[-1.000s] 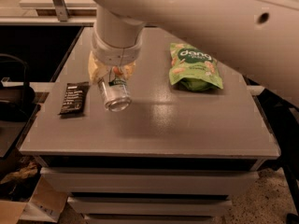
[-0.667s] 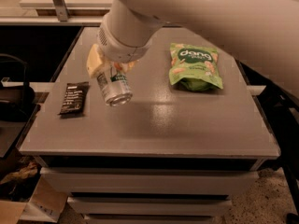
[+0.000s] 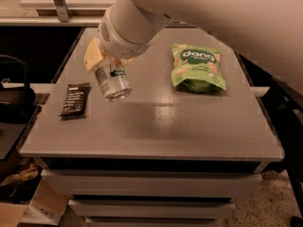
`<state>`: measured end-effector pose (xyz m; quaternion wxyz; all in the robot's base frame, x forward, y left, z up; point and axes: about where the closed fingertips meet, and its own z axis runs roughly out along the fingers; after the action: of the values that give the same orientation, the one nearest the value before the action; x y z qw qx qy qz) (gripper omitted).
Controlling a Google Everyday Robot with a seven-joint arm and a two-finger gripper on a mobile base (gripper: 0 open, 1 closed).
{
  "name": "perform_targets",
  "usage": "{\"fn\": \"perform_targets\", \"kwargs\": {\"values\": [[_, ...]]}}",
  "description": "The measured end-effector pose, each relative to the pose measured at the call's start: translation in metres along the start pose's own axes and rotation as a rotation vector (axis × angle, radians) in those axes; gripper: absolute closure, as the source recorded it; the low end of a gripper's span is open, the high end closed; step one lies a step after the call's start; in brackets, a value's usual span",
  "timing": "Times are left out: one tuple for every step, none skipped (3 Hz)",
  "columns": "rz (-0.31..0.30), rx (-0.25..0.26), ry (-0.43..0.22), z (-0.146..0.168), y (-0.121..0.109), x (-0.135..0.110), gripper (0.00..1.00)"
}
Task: Place 7up can upright
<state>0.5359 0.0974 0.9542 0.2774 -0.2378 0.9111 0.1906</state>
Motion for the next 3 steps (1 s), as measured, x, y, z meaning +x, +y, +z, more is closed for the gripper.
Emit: {"fn": "perform_targets", "kwargs": {"values": [[-0.047,-0.045,0.0,0.001,-0.002,-0.004,1.0],[-0.082,-0.181,0.012,0.006,-0.015,-0.015,1.0],[-0.139,-0.339,-0.007,0.007,-0.025,-0.026,1.0]]}}
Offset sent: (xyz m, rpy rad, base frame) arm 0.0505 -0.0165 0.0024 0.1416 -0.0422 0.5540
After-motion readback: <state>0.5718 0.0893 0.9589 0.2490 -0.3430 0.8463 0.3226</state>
